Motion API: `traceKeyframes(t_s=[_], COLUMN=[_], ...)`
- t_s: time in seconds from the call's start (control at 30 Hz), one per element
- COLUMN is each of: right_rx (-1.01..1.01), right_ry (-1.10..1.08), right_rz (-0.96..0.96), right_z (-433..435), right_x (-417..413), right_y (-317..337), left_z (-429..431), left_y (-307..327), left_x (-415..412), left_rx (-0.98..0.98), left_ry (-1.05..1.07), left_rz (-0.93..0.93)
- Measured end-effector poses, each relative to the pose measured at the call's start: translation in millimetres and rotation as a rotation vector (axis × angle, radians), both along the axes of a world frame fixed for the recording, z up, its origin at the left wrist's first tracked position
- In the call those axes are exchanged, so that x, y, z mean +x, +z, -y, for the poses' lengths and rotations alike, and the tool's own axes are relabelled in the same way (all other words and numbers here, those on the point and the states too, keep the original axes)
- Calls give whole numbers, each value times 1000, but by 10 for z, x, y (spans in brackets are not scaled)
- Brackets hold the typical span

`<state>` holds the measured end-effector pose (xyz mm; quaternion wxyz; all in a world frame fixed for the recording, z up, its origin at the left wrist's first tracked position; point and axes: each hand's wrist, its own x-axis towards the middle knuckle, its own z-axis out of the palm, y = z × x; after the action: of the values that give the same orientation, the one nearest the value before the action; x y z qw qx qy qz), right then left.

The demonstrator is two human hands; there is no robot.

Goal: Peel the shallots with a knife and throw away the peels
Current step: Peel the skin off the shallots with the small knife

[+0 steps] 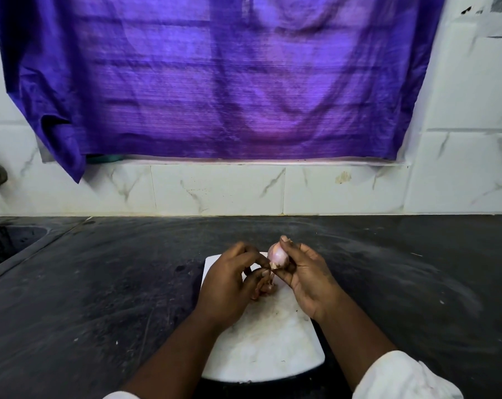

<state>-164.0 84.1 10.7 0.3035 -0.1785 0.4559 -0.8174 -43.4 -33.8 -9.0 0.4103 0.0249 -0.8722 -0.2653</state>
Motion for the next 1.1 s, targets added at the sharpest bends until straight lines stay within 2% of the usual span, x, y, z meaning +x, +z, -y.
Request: traceKeyframes(t_s=[0.2, 0.37, 0.6, 0.7, 0.87, 1.1], right_rx=[-16, -130, -160, -137, 28, -79], right_ry=[-26, -52, -25, -26, -4, 108], right_rz=[10, 119, 142, 140, 50, 105], right_z=[-8, -4, -45, -73, -26, -27], right_x=[-2, -103, -125, -147, -94, -23], right_y=[15, -12, -15, -11, -29, 5], left_z=[15, -10, 66, 81, 92, 70], left_y=[-21, -25, -69, -71, -85, -59], left_x=[-18, 2, -6, 9, 9, 20], left_rx=[6, -24, -71, -26, 12, 37], left_ry=[-4, -34, 203, 265, 297, 266], left_rz=[54, 139, 221, 211, 203, 162])
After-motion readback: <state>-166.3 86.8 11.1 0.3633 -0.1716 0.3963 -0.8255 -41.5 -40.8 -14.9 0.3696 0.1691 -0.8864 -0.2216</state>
